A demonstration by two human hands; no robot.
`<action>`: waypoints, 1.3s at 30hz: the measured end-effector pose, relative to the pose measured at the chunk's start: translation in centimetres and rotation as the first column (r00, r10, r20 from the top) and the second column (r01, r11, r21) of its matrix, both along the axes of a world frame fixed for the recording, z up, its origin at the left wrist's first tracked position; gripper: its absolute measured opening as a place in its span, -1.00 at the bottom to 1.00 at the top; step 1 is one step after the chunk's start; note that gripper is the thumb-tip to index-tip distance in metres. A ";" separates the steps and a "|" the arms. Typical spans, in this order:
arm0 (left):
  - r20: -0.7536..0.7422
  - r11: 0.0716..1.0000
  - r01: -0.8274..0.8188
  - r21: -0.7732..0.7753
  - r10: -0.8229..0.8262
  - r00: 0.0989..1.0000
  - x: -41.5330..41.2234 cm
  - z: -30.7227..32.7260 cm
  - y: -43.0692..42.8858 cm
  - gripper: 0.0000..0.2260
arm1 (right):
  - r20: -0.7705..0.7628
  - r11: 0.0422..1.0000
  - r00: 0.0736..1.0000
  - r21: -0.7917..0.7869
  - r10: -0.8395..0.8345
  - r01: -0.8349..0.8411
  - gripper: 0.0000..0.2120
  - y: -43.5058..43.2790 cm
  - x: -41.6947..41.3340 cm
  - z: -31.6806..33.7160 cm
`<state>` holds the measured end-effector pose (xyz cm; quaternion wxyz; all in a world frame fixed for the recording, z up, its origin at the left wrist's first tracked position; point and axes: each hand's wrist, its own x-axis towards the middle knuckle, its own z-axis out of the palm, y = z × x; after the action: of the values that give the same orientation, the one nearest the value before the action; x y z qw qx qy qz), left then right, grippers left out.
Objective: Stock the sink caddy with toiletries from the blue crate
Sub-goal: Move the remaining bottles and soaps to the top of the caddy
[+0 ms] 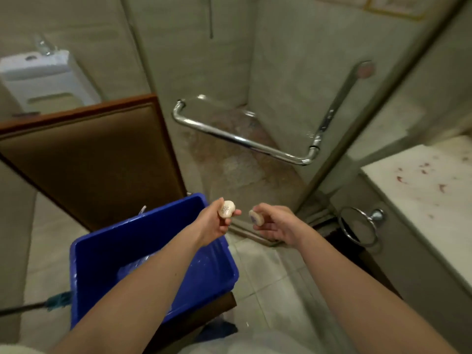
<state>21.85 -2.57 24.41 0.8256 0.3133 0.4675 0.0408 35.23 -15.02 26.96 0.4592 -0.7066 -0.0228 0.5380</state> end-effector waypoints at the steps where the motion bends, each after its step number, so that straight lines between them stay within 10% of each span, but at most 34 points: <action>1: 0.001 1.000 0.029 0.011 -0.029 1.000 1.1 0.6 -1.0 -0.71 | 0.008 1.000 1.000 0.010 -0.028 0.027 -0.83 -1.5 0.8 0.5; 31: 0.253 0.657 0.725 0.207 -0.752 0.609 23.5 16.1 -40.8 -0.75 | 0.307 0.719 0.651 0.335 -0.694 0.609 -0.72 -49.0 9.4 17.3; 39: 0.291 0.404 0.843 0.354 -0.905 0.311 29.1 18.6 -45.7 -0.73 | 0.488 0.641 0.457 0.325 -0.743 0.695 -0.72 -55.8 12.1 19.9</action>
<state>50.95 -48.26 42.98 0.7727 0.5527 0.0184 -0.3118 47.36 -70.86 46.88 0.6394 -0.7584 0.1168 0.0482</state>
